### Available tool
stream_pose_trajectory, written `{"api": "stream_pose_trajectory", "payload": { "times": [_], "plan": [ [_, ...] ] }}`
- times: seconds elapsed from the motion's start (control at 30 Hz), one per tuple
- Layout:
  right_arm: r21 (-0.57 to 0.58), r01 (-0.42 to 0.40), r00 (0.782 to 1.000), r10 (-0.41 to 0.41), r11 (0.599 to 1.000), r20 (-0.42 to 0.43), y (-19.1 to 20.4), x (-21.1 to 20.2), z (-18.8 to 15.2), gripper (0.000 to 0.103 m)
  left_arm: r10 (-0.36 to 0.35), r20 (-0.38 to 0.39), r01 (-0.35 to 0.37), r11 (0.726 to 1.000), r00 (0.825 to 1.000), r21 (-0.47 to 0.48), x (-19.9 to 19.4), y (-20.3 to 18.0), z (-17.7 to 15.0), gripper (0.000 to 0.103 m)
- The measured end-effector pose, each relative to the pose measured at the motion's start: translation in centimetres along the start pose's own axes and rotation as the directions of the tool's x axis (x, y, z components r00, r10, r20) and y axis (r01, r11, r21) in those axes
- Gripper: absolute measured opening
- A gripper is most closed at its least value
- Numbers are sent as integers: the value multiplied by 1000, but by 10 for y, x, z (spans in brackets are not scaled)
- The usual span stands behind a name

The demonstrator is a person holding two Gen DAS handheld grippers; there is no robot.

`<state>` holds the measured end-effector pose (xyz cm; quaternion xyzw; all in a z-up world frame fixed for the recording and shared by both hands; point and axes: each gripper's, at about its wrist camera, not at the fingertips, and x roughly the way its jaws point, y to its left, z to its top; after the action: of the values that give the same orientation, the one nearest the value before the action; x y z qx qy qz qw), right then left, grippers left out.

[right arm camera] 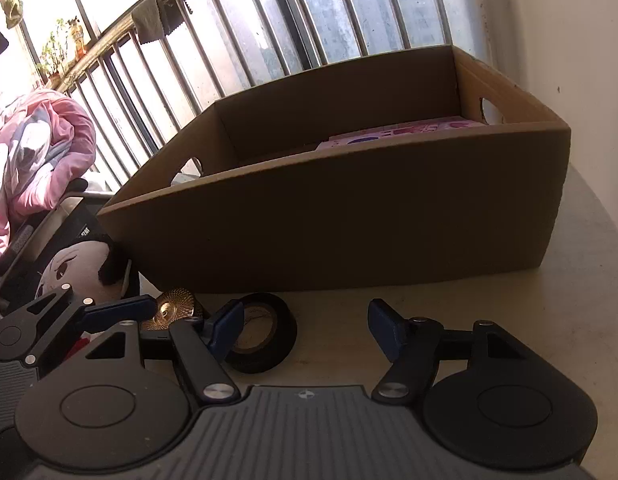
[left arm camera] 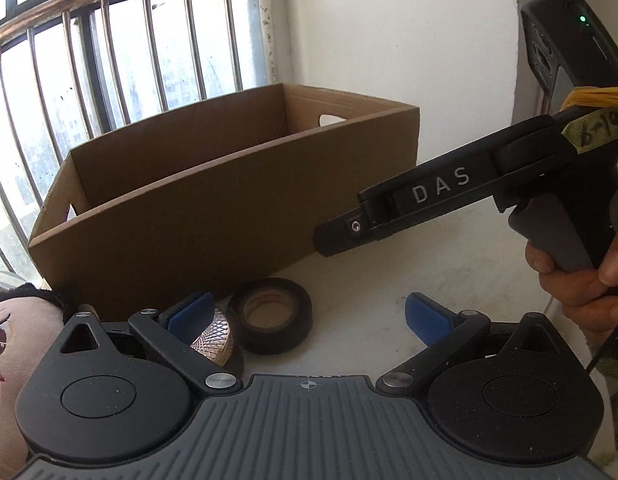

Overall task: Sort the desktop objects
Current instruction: 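Withdraw both tools from the box toward the black tape roll, then close the right tool on the black tape roll while the left tool grips its other side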

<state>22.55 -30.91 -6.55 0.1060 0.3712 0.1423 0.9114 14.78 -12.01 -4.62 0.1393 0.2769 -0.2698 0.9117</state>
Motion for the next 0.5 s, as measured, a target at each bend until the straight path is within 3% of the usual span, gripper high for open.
{"api": "stream_pose_trajectory", "payload": {
  "times": [0.37,0.5],
  "plan": [
    [-156,20,991,-40,988,-126,17,47,6,47,13,-1,-13,1000,1000,4,10,9,-6,93],
    [-215,32,990,-60,976,-126,22,47,2,43,14,0,-14,1000,1000,-9,9,15,-5,85]
  ]
}}
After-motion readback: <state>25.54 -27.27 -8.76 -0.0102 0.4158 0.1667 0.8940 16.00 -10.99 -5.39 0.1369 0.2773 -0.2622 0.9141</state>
